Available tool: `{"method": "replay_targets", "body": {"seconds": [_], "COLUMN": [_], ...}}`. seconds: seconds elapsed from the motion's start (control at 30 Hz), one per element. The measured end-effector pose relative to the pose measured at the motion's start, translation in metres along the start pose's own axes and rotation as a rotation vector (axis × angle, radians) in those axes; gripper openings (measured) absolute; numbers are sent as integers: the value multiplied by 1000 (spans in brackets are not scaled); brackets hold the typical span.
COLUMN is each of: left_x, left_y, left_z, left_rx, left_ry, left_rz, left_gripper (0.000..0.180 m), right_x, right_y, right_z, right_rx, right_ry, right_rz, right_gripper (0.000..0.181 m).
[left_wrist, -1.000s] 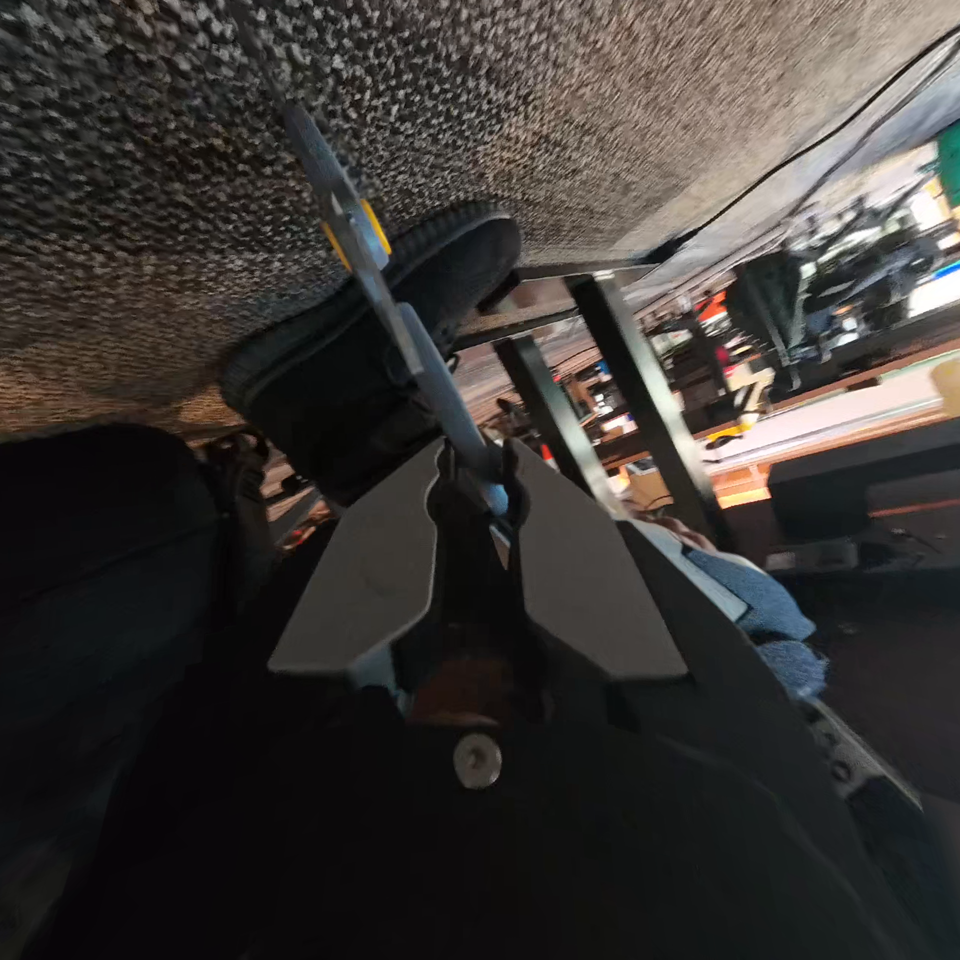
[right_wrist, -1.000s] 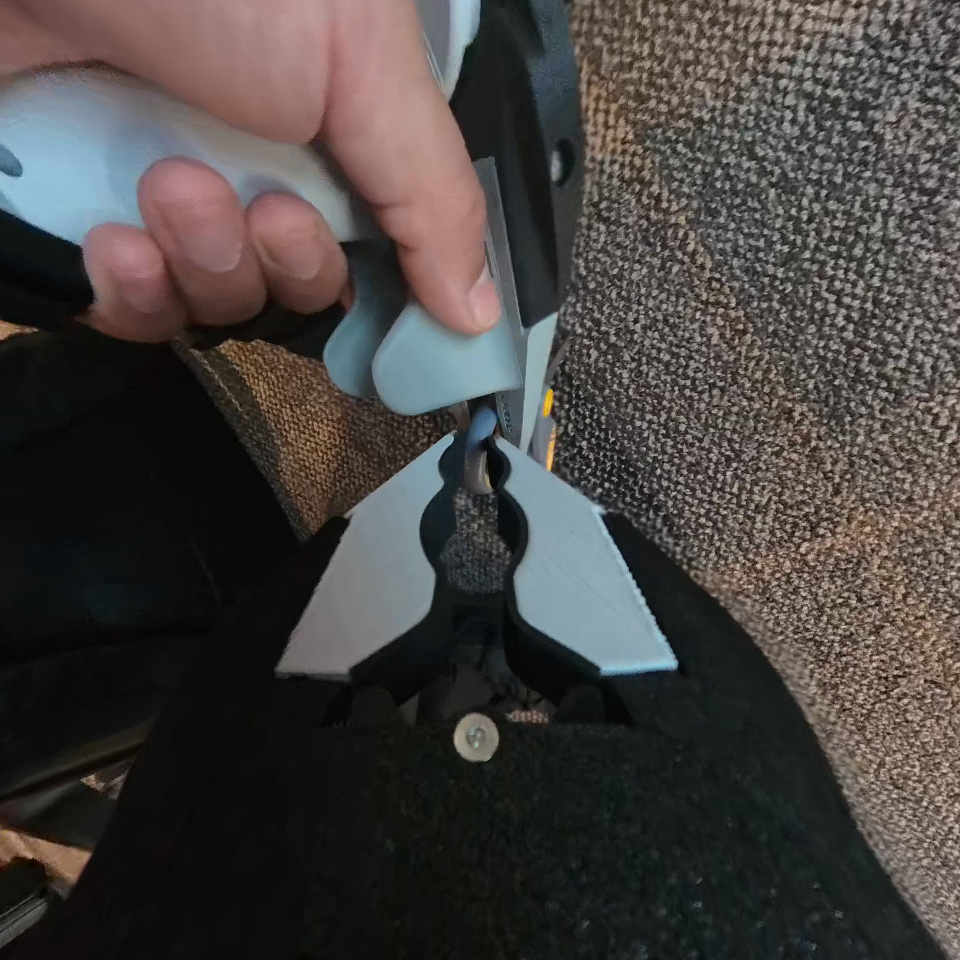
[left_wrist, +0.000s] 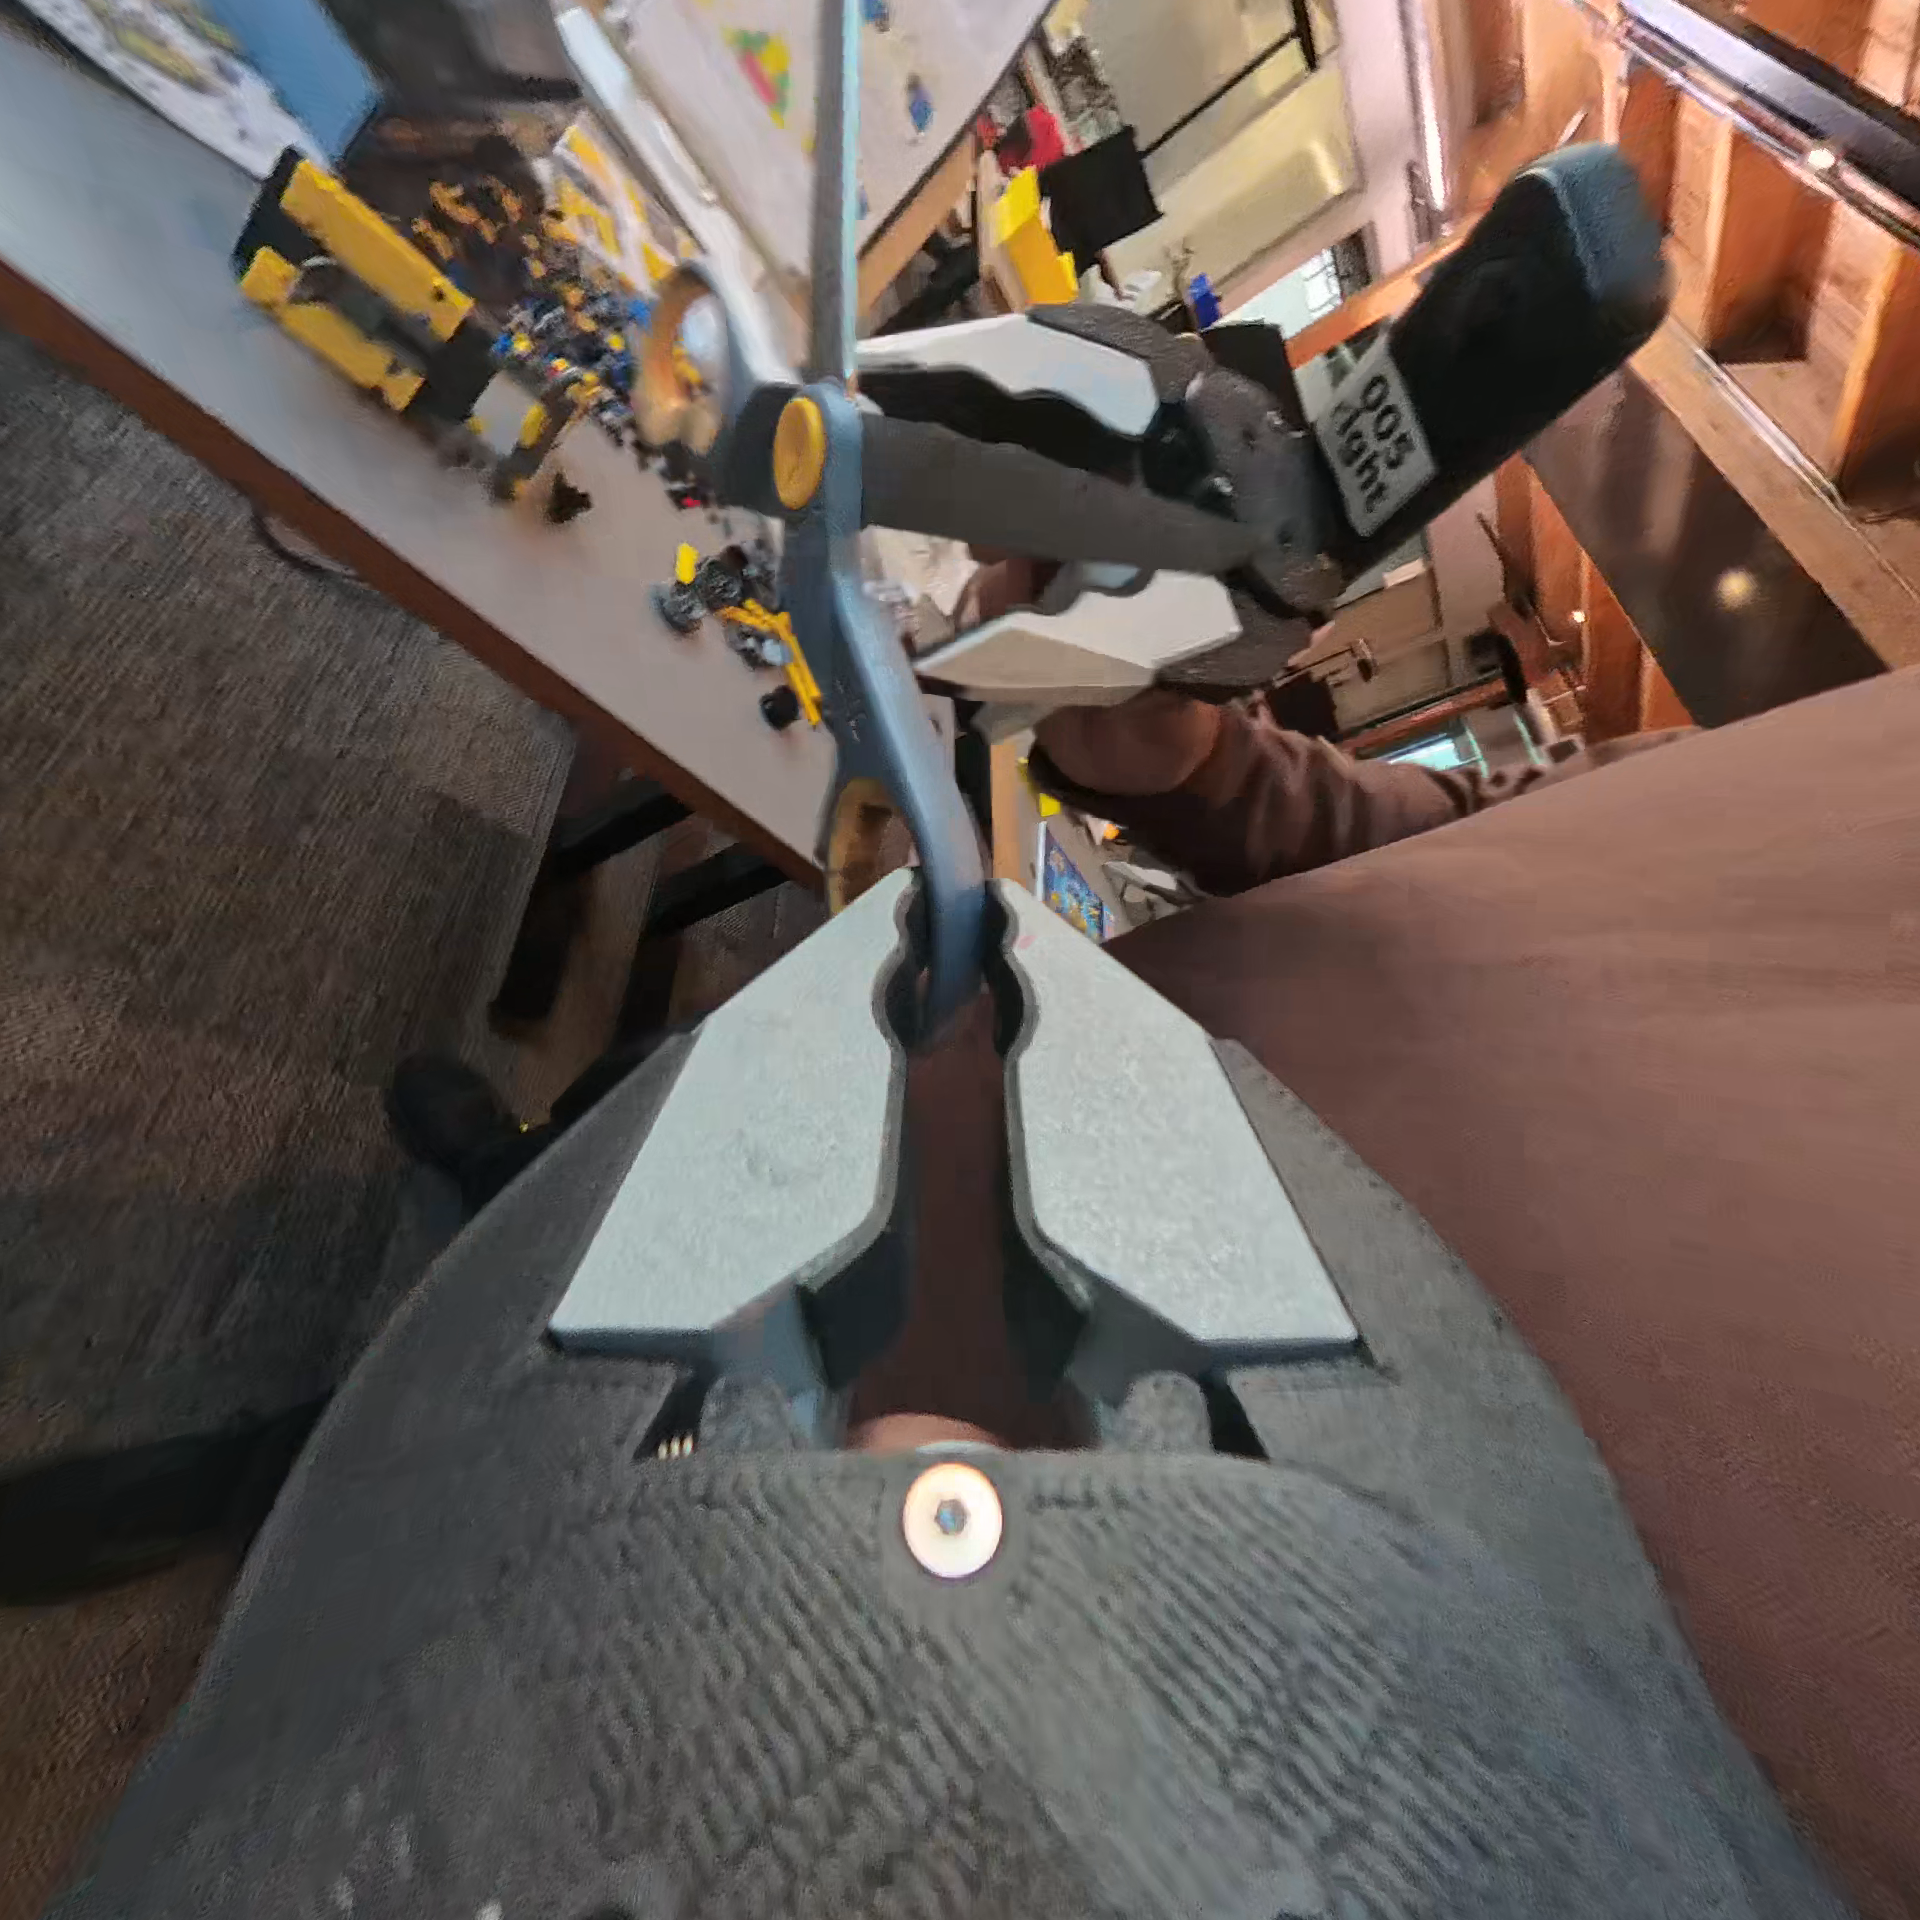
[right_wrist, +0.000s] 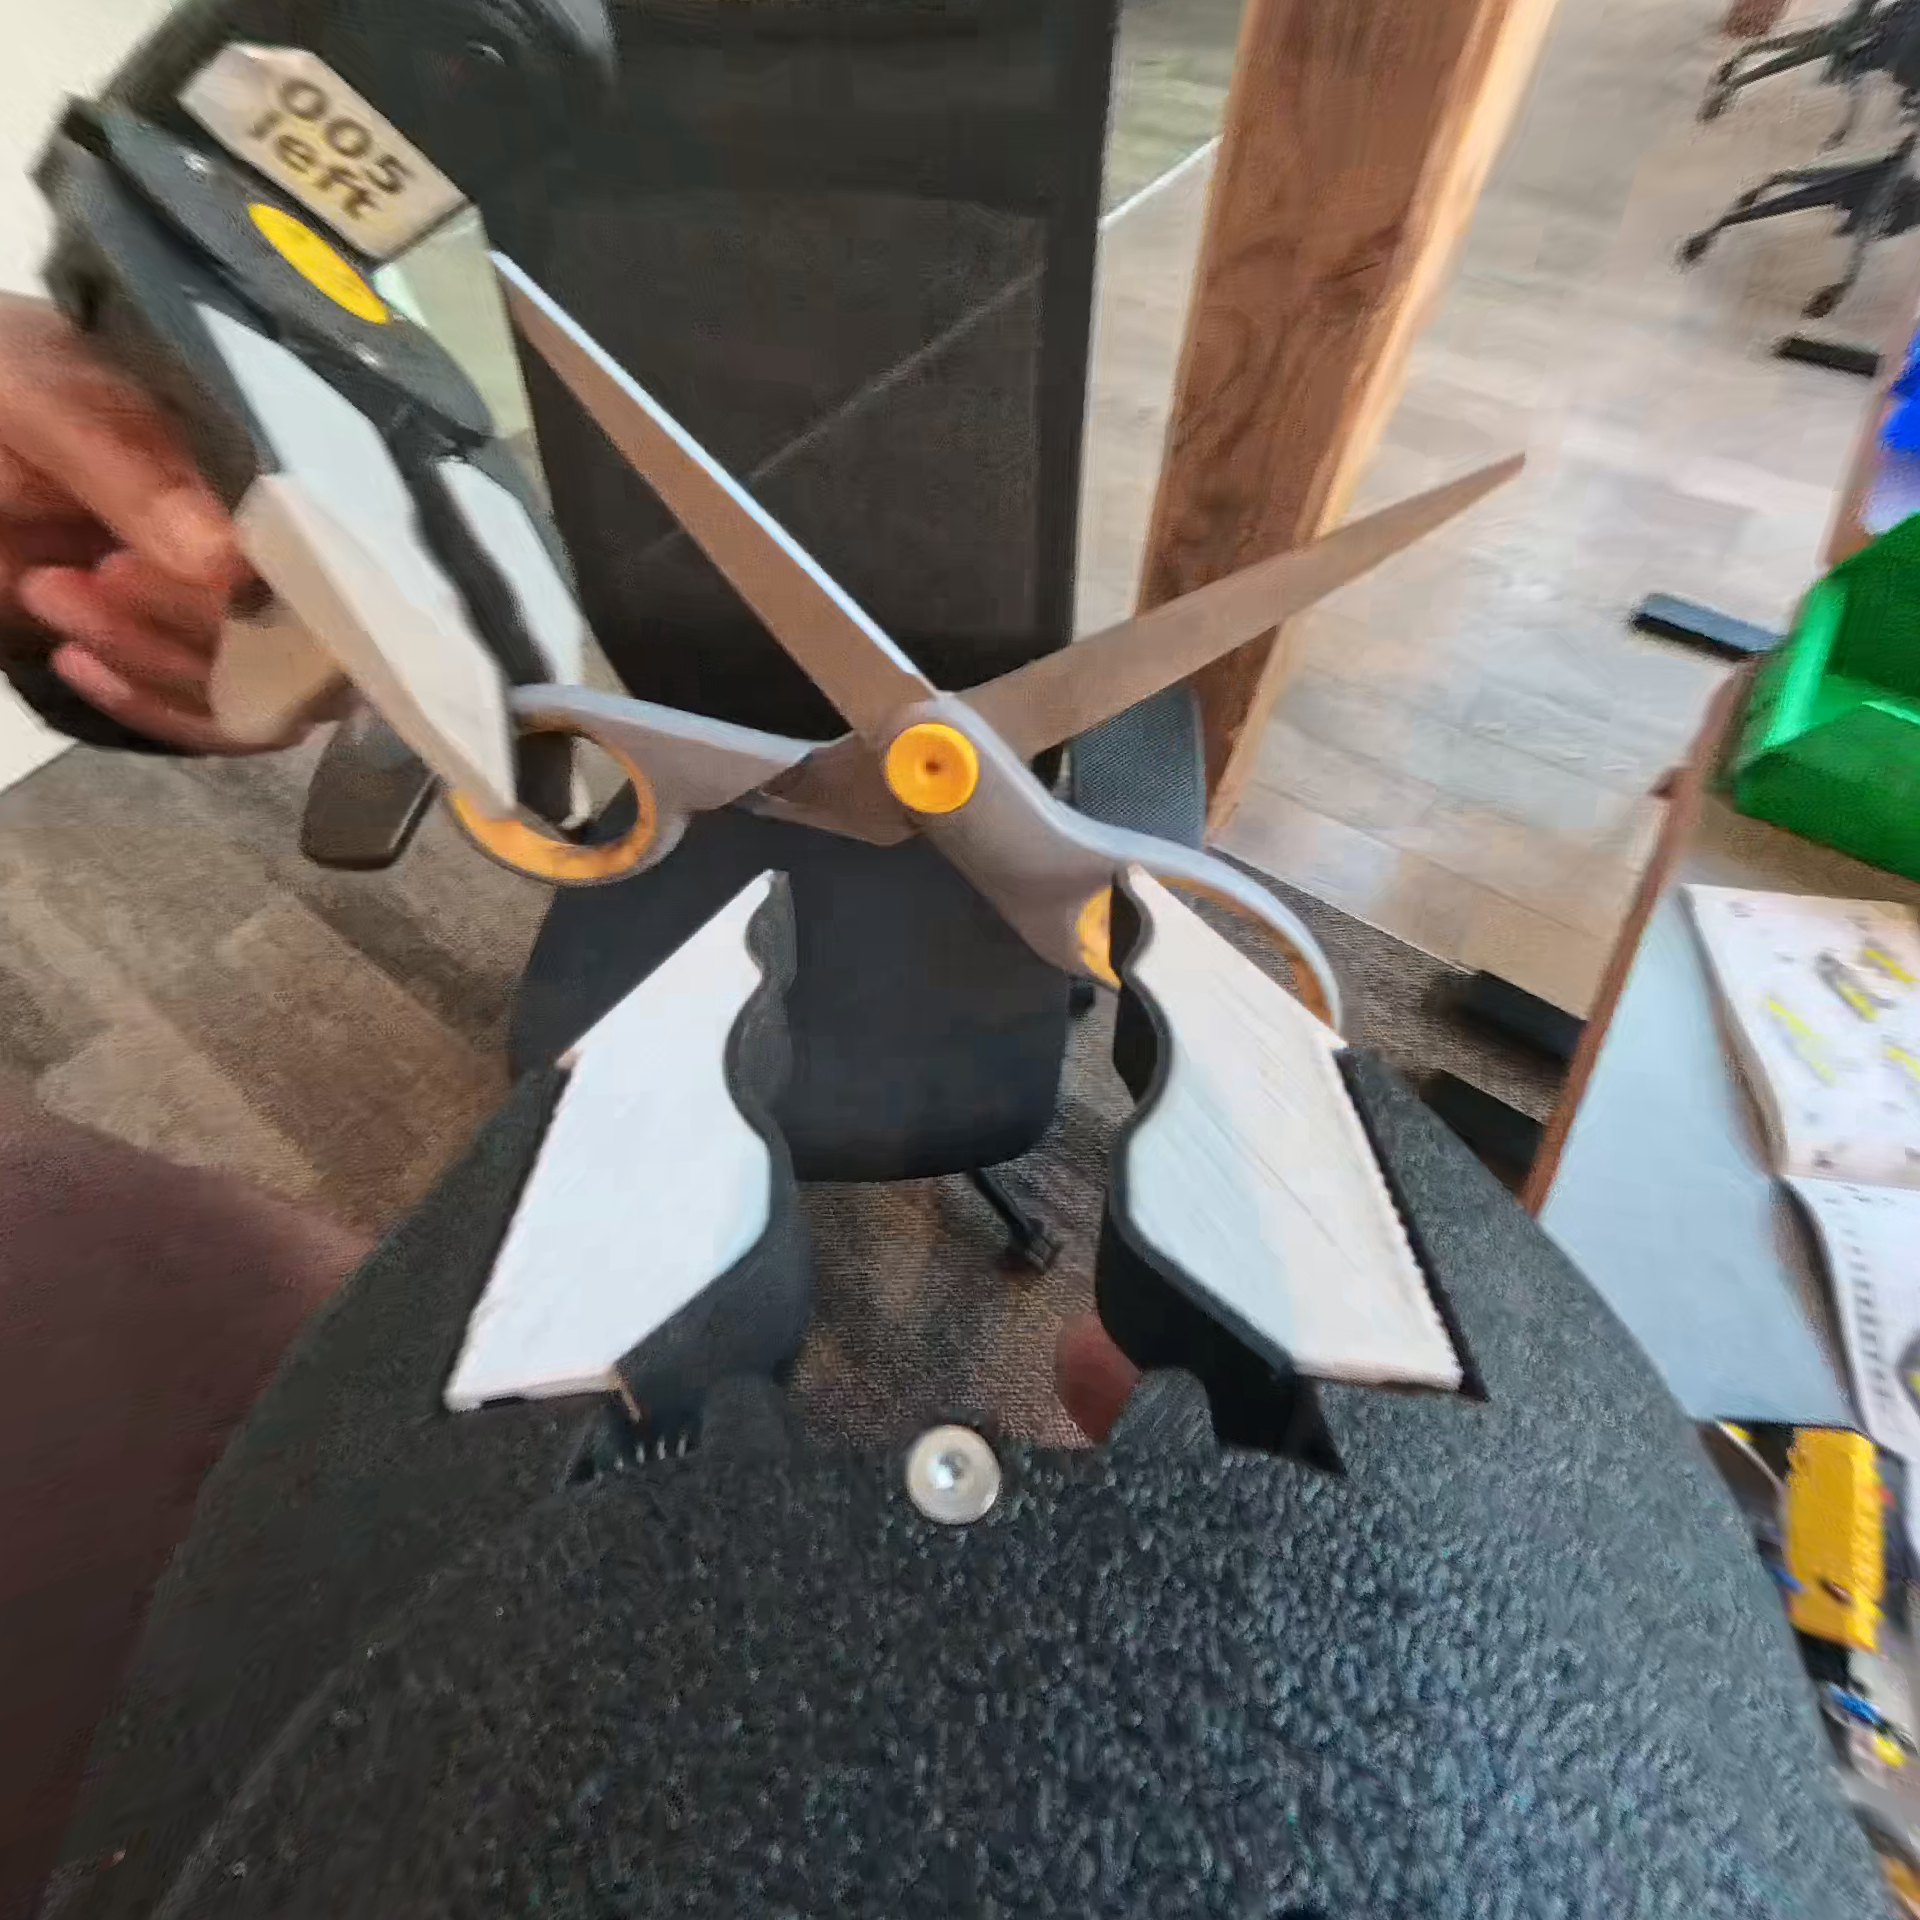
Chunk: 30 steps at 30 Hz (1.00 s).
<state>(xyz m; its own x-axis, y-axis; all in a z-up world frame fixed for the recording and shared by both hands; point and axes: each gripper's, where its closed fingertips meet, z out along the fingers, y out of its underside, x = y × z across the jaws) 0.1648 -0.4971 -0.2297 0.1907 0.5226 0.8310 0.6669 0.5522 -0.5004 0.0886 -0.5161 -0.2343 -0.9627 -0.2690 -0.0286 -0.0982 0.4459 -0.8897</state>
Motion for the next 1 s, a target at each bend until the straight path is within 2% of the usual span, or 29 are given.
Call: {"method": "replay_targets", "body": {"seconds": [0.17,0.37,0.57,0.63,0.7,0.87,1.0], "left_x": [31,41,60,66,71,76,84], "left_y": [-12,-14,-20,-22,-21,-13,-11], "left_z": [7,33,67,80,94,129,145], "left_rx": [44,34,28,28,21,22,40], "left_ry": [128,174,195,195,191,111,80], "left_rz": [-13,-35,13,23,46,139,195], "left_gripper": [8,8,8,8,8,8,8], "right_x": [11,-12,-16,-9,-10,-3,1], "right_y": [17,44,34,35,35,32,36], "right_z": [-29,-50,-79,-90,-99,-117,-127], "right_rx": [2,38,252,285,297,358,419], "right_ry": [81,31,-125,-137,-191,-215,-250], "right_rz": [103,305,641,674,685,764,834], "right_gripper": [61,61,61,61,51,64,64]}}
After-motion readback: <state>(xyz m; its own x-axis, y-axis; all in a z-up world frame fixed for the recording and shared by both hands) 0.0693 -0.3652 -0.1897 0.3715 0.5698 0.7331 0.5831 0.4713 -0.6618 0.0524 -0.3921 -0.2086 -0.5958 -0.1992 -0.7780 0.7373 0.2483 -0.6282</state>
